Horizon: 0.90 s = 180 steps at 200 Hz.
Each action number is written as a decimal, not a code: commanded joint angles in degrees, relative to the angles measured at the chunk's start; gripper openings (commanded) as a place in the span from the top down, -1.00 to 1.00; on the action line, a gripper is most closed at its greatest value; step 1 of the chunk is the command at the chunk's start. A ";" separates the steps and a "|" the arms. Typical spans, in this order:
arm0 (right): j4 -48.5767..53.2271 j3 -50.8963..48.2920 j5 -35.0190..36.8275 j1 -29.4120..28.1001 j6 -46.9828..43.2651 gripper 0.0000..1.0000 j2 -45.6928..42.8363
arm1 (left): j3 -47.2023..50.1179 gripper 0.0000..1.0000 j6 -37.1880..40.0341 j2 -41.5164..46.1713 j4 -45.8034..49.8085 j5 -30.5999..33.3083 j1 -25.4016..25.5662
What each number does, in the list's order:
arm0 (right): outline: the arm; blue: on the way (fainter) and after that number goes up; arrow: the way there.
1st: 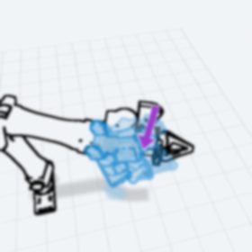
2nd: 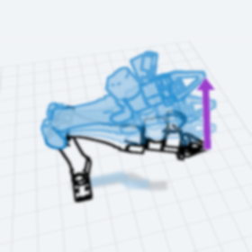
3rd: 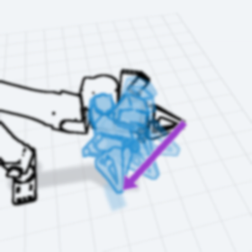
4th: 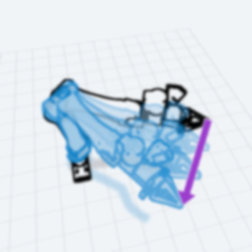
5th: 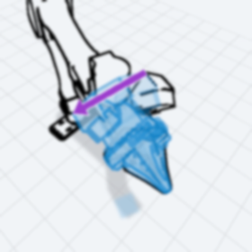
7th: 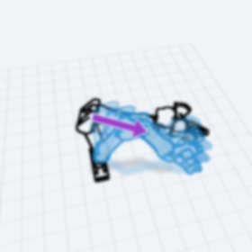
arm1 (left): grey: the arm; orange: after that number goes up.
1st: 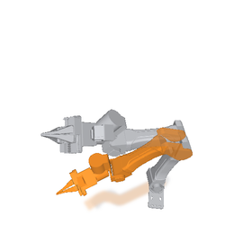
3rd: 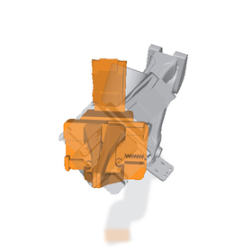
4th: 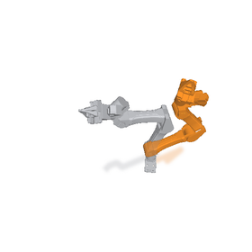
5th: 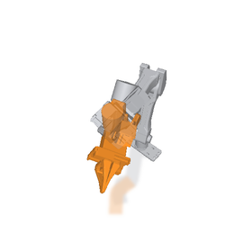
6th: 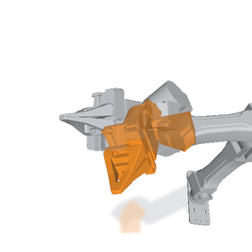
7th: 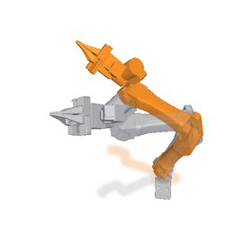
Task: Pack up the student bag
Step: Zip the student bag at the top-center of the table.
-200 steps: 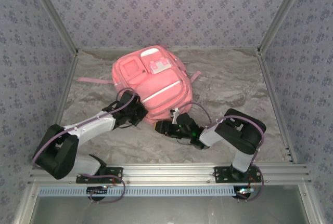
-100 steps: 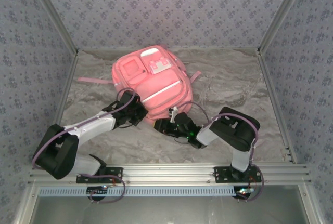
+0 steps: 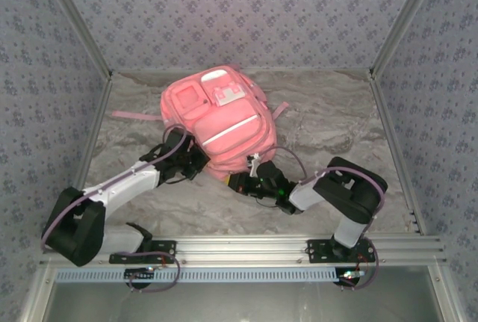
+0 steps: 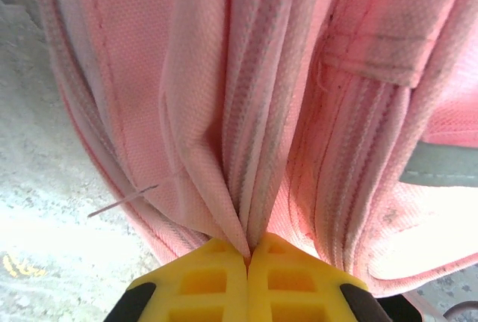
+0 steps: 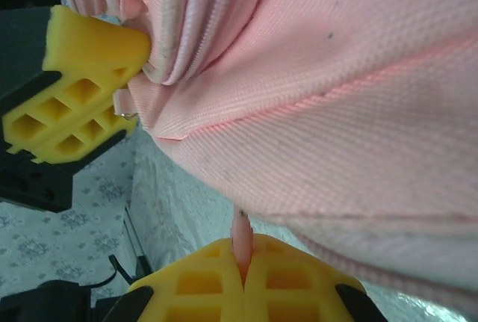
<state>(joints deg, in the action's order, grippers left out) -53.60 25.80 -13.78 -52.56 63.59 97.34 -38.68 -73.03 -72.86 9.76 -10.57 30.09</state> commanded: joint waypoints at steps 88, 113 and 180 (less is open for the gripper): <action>60.61 12.79 1.87 4.55 -31.14 1.00 -17.81 | -4.19 1.00 6.64 6.30 8.65 3.88 -4.08; 69.86 17.36 4.03 5.21 -36.59 1.00 -17.13 | -4.97 1.00 8.48 7.08 10.16 4.36 -4.28; 82.09 24.11 9.41 8.43 -43.10 1.00 -15.75 | -4.62 1.00 12.40 11.39 14.69 5.07 -8.23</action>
<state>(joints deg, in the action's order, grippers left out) 15.00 49.71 -10.83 -46.50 23.62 80.97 -42.09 -64.34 -64.53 19.99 -11.31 25.26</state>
